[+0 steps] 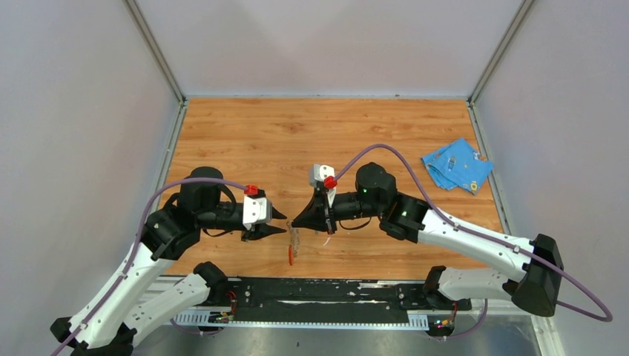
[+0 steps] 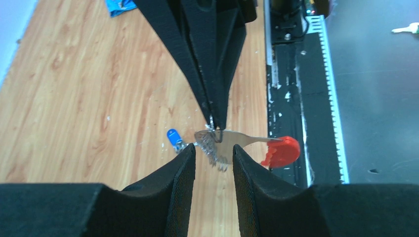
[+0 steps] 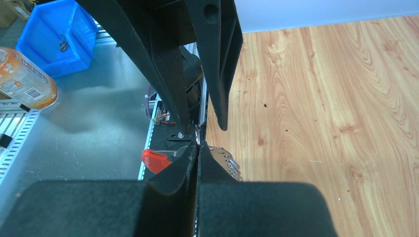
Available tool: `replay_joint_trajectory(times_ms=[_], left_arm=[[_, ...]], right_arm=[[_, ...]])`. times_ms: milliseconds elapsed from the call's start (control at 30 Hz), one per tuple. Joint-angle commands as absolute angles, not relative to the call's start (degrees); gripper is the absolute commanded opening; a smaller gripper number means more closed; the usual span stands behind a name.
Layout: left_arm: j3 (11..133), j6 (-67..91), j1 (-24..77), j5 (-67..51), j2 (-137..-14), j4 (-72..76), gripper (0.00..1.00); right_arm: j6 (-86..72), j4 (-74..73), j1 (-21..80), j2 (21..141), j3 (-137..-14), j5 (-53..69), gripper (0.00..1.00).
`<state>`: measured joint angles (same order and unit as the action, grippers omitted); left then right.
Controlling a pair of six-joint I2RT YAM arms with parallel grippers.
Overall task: Put the keys on the keyring
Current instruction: Adjust the keyring.
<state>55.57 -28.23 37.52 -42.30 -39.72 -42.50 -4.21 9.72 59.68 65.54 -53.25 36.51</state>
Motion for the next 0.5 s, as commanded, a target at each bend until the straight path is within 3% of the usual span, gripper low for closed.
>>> replay_joint_trajectory(times_ms=[0, 167, 467], left_arm=[[56.06, -25.78, 37.35, -47.64, -40.31, -43.14, 0.37], [56.52, -26.47, 37.35, -46.49, -41.02, -43.45, 0.33], [56.89, -25.95, 37.35, -44.66, -41.72, -43.5, 0.13]], right_arm=[[-2.52, 8.8, 59.63, 65.64, -56.22, 37.77, 0.0], [-1.53, 7.0, 60.12, 66.68, -57.42, 38.12, 0.0], [1.41, 3.71, 61.07, 67.2, -59.24, 36.79, 0.0]])
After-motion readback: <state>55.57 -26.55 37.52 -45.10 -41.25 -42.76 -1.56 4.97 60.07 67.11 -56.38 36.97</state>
